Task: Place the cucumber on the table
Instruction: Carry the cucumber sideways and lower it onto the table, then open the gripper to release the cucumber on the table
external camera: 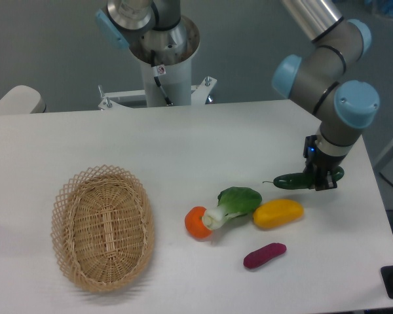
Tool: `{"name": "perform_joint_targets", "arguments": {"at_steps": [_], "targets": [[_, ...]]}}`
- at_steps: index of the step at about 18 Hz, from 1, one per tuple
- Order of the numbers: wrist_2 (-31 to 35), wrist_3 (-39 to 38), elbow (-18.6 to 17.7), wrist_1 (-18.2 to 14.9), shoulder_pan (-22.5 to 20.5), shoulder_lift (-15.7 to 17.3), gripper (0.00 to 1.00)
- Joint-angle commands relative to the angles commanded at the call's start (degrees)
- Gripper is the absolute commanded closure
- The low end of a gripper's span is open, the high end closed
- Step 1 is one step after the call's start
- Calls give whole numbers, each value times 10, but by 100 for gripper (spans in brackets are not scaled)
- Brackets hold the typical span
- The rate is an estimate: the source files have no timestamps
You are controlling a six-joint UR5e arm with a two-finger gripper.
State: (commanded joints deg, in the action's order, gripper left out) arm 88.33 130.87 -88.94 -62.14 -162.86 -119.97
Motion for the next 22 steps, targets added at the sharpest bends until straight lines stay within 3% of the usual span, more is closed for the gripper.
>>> {"name": "perform_joint_targets", "arguments": {"at_steps": [5,9,15,16,17,18,22], "targets": [[-5,-12,-32,5,-4,1,79],[-6,-34,-63,58,-4,0,79],[-6,-35,-58,59,-4,-3,76],[-6,-35,-54,59,-4,-6,67],[-7,-38,-54,61,-4,-6,40],[-8,-51,-52,66,-4,-6,3],[-8,-94,-37,66,0,-1,0]]}}
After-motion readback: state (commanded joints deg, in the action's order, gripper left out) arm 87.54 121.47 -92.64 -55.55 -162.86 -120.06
